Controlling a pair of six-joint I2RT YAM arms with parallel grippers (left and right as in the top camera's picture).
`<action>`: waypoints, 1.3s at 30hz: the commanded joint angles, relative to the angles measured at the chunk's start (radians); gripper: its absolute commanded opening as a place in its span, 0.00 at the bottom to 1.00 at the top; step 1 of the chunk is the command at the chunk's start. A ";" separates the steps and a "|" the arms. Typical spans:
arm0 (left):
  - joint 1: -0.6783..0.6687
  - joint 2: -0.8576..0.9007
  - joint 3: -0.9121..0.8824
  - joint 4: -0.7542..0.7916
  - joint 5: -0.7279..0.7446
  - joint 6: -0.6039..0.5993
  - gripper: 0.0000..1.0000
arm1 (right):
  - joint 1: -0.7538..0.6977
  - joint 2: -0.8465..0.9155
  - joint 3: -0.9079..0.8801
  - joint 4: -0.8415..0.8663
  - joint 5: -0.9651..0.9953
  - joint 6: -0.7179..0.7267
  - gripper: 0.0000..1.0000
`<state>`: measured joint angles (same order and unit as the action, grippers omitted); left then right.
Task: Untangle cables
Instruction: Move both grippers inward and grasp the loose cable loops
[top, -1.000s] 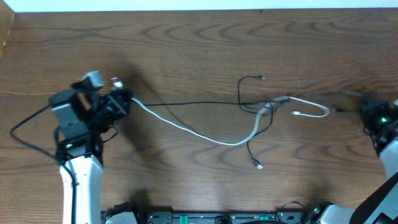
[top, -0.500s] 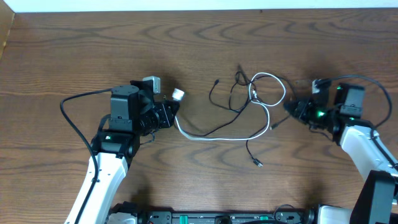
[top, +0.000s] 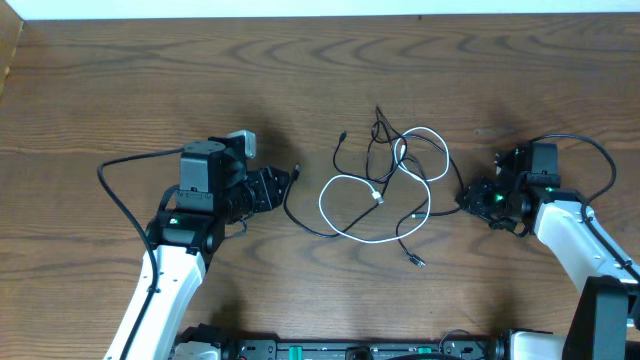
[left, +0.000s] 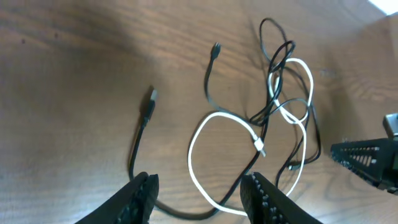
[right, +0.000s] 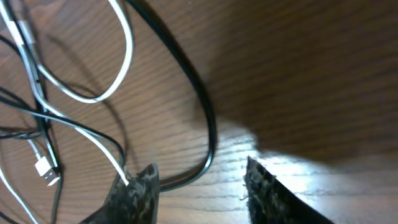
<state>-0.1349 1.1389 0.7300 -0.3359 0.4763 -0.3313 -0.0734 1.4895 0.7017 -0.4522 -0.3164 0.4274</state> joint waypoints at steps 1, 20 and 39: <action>-0.002 0.012 0.019 0.003 0.068 0.039 0.48 | 0.005 -0.020 0.022 -0.039 0.034 -0.027 0.39; -0.191 0.355 0.261 0.085 0.009 0.114 0.48 | 0.137 -0.051 0.298 -0.259 0.037 -0.208 0.50; -0.386 0.731 0.261 0.522 0.001 0.113 0.62 | 0.140 -0.051 0.297 -0.277 0.033 -0.197 0.48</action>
<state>-0.5049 1.8370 0.9775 0.1627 0.4908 -0.2310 0.0570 1.4483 0.9882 -0.7254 -0.2798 0.2337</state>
